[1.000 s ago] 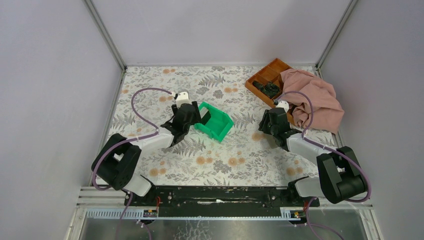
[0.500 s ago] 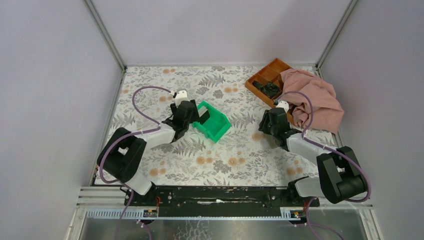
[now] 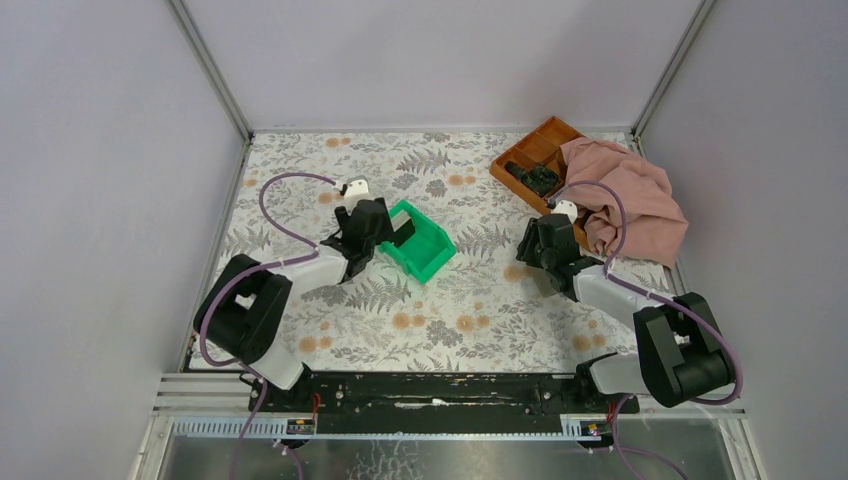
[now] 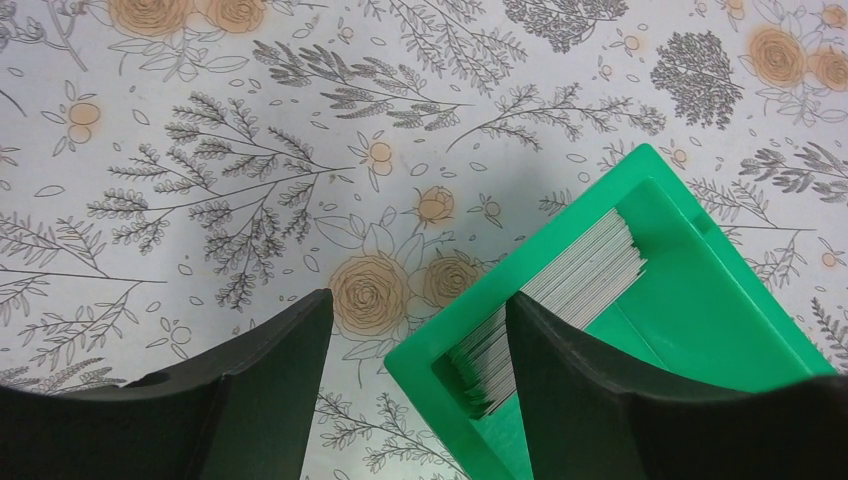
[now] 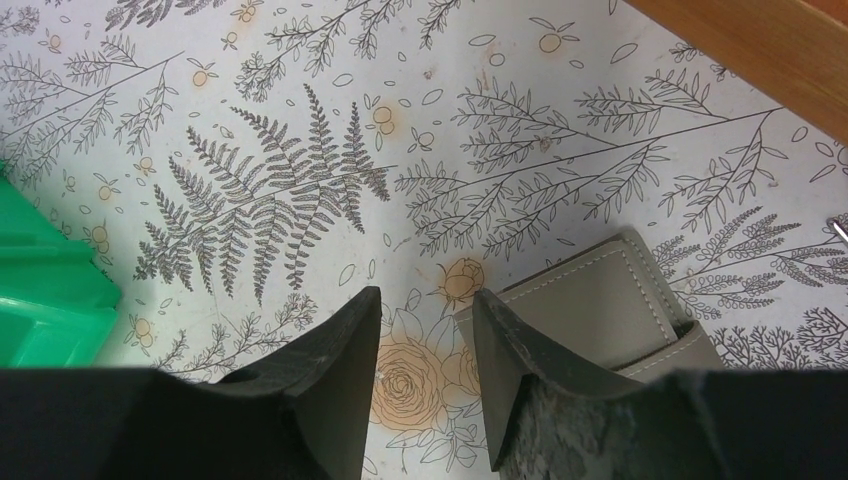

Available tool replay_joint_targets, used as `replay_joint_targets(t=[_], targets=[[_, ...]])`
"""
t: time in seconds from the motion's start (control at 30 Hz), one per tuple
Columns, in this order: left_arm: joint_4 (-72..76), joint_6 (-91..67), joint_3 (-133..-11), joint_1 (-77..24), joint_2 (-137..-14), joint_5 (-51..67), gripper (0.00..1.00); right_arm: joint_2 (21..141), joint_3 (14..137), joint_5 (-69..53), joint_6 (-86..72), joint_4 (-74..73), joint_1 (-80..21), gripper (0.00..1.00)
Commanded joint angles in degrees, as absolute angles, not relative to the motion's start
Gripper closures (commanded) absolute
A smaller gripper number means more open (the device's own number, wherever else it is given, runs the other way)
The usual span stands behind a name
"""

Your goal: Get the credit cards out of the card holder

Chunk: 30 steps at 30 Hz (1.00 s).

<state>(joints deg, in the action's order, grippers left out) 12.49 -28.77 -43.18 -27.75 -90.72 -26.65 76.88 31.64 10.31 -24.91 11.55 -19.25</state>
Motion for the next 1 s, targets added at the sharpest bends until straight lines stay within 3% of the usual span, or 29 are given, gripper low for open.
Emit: replay_joint_targets(t=[0.0,0.23,0.4,0.43,0.57,0.63,0.77,0.83,0.9,0.97], targets=[[11.92,-29.51,-43.64,-26.82,-89.57,-29.65,0.29,76.11,33.84,9.72,-25.31,11.76,-19.65,0.53],[14.95,-29.13,-41.18,-26.80,-85.70,-28.29,0.23,75.56,33.67,9.75,-25.22,11.71,-19.66,0.53],[19.50,-28.53,-37.12,-27.46,-78.88,-26.35,0.16,74.38,32.82,9.25,-24.84,12.88,-19.64,0.48],[19.88,-28.32,-36.63,-27.93,-77.57,-26.47,0.16,74.36,32.70,8.90,-24.69,13.19,-19.68,0.52],[17.68,-27.79,-37.09,-33.05,-73.74,-27.69,0.24,74.91,32.61,6.27,-23.94,14.33,-19.72,0.89],[15.55,-29.71,-37.44,-36.37,-72.89,-26.86,0.31,75.63,32.83,3.78,-23.36,15.33,-20.18,0.99],[14.38,-33.21,-36.66,-40.08,-70.98,-24.16,0.54,78.63,35.29,0.57,-21.04,15.29,-24.52,1.00],[14.21,-33.58,-35.69,-40.16,-69.62,-24.24,0.58,81.15,37.32,0.45,-20.57,14.40,-26.90,1.00],[12.47,-33.07,-36.16,-40.17,-68.52,-25.55,0.52,83.93,38.85,0.42,-20.65,13.97,-29.18,1.00],[10.60,-32.38,-37.00,-40.17,-67.69,-27.09,0.38,86.31,40.15,0.68,-20.82,13.72,-31.13,1.00]])
